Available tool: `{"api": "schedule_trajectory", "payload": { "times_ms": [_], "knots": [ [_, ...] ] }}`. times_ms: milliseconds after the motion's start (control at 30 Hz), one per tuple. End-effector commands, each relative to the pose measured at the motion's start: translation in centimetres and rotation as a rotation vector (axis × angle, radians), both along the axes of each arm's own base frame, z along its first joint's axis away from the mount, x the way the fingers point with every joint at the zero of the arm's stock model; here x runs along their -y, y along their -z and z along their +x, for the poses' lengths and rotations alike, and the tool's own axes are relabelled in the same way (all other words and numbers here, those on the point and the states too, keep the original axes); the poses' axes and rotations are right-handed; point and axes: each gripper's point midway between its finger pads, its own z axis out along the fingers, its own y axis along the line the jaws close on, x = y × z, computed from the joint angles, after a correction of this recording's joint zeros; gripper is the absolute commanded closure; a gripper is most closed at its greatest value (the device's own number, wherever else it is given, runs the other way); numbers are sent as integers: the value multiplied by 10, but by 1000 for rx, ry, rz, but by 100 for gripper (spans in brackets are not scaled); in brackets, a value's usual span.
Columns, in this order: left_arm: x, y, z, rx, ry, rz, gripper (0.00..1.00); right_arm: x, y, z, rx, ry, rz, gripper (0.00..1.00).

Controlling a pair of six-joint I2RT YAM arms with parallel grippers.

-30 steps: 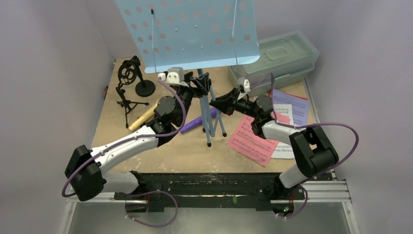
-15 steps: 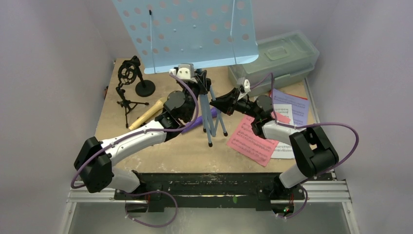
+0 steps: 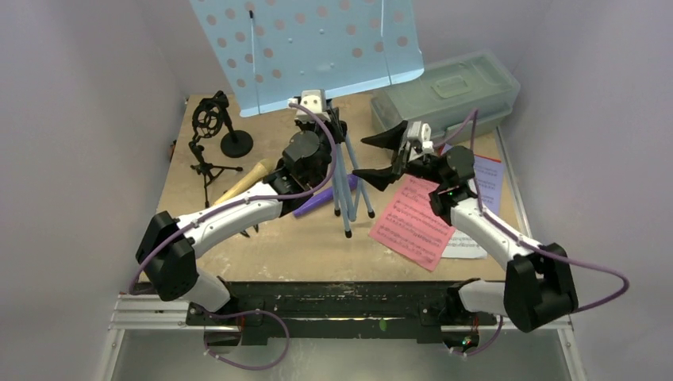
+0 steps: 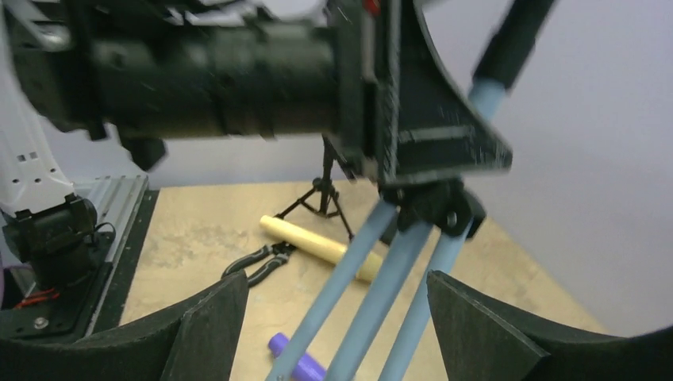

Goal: Pack up the instrument practice props
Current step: Place the music stand at the center of the board.

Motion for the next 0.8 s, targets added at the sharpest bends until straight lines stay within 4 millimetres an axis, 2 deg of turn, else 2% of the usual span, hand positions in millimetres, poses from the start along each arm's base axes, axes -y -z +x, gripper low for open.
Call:
{"api": "schedule_trajectory", "payload": {
  "times_ms": [0,67,200,300,433,533,600,767],
  "knots": [
    [-24,-111,-9,182,-54,-336,100,15,-26,-21,133,-69,-128,13],
    [-24,-114,-5,161,-68,-392,100,22,-23,-30,172,-90,-202,12],
    [-20,-115,2,94,-86,-506,100,42,-11,-44,136,-88,-273,11],
    [-14,-118,6,64,-78,-567,100,57,-8,-46,121,-58,-314,11],
    [-4,-111,10,26,-66,-596,100,87,-19,-43,81,-16,-295,11],
    [4,-96,15,-13,-63,-603,100,117,-28,-34,34,68,-262,11],
    [10,-83,18,-34,-64,-605,100,130,-32,-34,24,106,-236,11],
    [25,-42,28,-97,-94,-636,100,144,-34,-33,-4,162,-213,10]
  ]
}}
